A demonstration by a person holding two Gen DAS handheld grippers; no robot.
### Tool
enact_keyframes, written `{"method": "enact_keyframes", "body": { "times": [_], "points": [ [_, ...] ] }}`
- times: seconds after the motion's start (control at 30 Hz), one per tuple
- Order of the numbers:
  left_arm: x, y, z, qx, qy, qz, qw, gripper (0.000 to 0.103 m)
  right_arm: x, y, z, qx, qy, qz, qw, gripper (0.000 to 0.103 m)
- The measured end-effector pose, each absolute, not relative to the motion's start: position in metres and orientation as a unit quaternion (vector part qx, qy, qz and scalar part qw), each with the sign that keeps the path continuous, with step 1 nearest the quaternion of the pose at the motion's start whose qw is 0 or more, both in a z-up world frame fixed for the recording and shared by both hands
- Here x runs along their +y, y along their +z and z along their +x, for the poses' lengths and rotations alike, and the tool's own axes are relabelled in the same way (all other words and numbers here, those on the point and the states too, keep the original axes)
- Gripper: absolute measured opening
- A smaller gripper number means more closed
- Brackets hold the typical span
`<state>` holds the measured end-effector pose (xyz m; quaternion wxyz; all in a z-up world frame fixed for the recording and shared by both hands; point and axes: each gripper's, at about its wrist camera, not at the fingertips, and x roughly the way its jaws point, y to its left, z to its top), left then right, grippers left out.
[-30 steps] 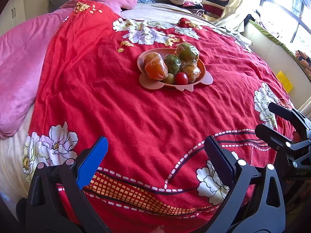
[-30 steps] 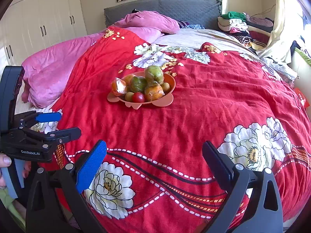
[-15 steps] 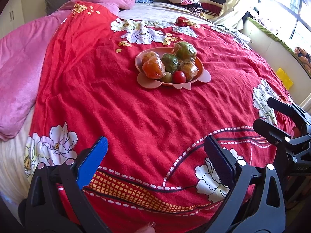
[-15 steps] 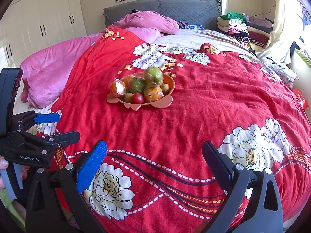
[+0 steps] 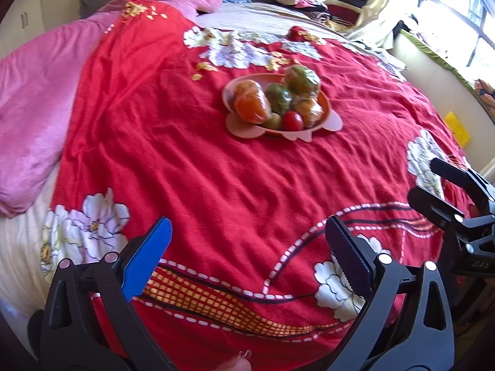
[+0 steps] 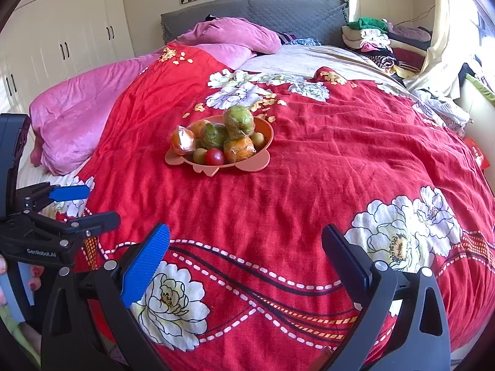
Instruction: Organize fruits
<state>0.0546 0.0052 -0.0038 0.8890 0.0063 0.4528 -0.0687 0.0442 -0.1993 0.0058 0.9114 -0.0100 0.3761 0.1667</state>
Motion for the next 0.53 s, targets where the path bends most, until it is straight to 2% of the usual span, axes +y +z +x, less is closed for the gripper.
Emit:
{"method": "enact_keyframes", "body": {
  "times": [0.17, 0.27, 0.4, 0.53],
  "points": [
    [0.014, -0.005, 0.062, 0.451, -0.048, -0.017, 0.891, 0.093, -0.209, 0.003, 0.054, 0.382, 0.157, -0.009, 0.911, 0.098],
    [0.026, 0.000, 0.070, 0.420, -0.049, -0.051, 0.905, 0.093, -0.223, 0.000, 0.075, 0.381, 0.139, -0.007, 0.914, 0.098],
    [0.046, -0.013, 0.116, 0.428, 0.029, -0.010, 0.903, 0.093, -0.260, -0.009, 0.133, 0.385, 0.079, -0.012, 0.919, 0.098],
    [0.100, -0.038, 0.175, 0.430, 0.098, -0.018, 0.897, 0.093, -0.303, -0.033, 0.204, 0.408, 0.000, -0.034, 0.912, 0.098]
  ]
}}
